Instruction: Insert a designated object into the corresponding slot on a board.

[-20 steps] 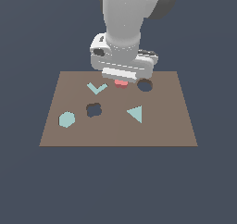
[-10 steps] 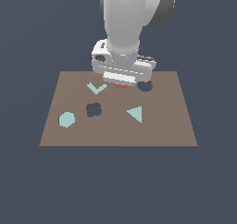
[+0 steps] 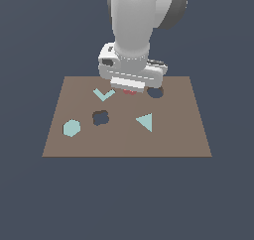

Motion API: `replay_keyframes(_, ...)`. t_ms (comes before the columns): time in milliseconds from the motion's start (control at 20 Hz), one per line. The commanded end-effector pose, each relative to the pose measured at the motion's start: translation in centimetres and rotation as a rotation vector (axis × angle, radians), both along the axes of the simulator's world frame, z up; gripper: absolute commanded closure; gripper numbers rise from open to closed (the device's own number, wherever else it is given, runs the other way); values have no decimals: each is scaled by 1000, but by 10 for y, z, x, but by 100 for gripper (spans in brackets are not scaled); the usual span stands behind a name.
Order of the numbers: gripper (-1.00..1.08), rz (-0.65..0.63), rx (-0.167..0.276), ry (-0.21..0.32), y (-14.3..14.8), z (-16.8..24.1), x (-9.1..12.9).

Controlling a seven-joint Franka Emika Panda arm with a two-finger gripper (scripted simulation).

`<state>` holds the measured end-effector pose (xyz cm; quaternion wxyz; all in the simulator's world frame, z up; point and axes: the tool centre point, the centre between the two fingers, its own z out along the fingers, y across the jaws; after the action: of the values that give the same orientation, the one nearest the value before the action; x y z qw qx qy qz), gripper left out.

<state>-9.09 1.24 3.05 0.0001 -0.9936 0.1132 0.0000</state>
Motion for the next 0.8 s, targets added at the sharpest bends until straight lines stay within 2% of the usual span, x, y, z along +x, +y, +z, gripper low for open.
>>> replay_keyframes(0,108,-1,0,0,0,0,0)
replay_keyframes(400,108,-43,0,0,-1,0,6)
replay_keyframes(750,108,-172,1,0,-4,2,24)
